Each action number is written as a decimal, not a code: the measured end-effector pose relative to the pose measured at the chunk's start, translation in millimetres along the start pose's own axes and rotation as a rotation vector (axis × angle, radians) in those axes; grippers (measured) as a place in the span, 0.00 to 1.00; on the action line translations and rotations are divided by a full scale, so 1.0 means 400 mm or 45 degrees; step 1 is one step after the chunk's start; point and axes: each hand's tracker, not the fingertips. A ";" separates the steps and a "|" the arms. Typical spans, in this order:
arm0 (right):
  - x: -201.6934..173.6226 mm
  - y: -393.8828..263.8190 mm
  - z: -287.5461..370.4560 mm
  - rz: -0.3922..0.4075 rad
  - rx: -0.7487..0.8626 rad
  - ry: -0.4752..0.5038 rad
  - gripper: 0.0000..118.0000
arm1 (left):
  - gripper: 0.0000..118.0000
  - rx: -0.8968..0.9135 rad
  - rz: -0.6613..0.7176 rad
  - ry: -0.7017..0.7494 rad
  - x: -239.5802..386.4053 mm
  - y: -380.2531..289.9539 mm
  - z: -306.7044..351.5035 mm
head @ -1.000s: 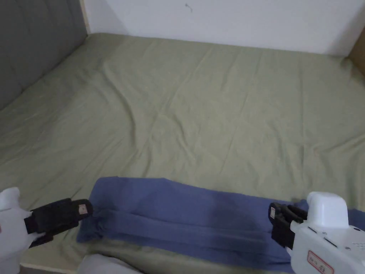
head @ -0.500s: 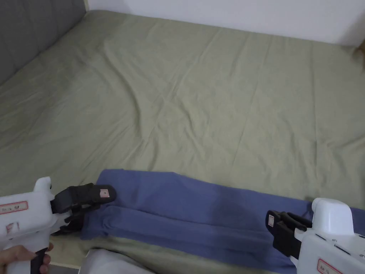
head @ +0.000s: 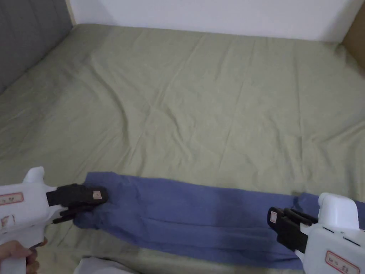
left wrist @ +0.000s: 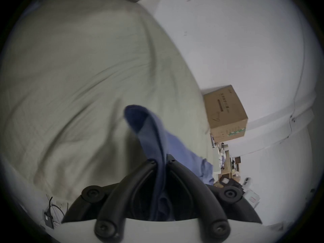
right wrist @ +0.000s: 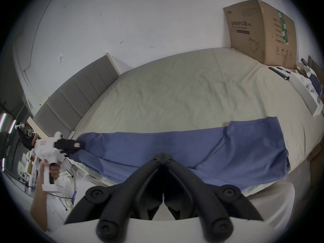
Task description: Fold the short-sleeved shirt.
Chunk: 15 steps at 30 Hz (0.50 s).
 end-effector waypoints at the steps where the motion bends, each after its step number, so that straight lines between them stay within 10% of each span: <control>1: 0.012 -0.001 0.007 -0.010 0.008 -0.008 0.00 | 0.03 0.003 -0.068 -0.003 0.057 -0.001 0.002; 15: 0.244 -0.007 0.112 -0.273 0.112 -0.077 0.00 | 0.03 -0.519 -0.609 0.101 0.482 -0.230 -0.527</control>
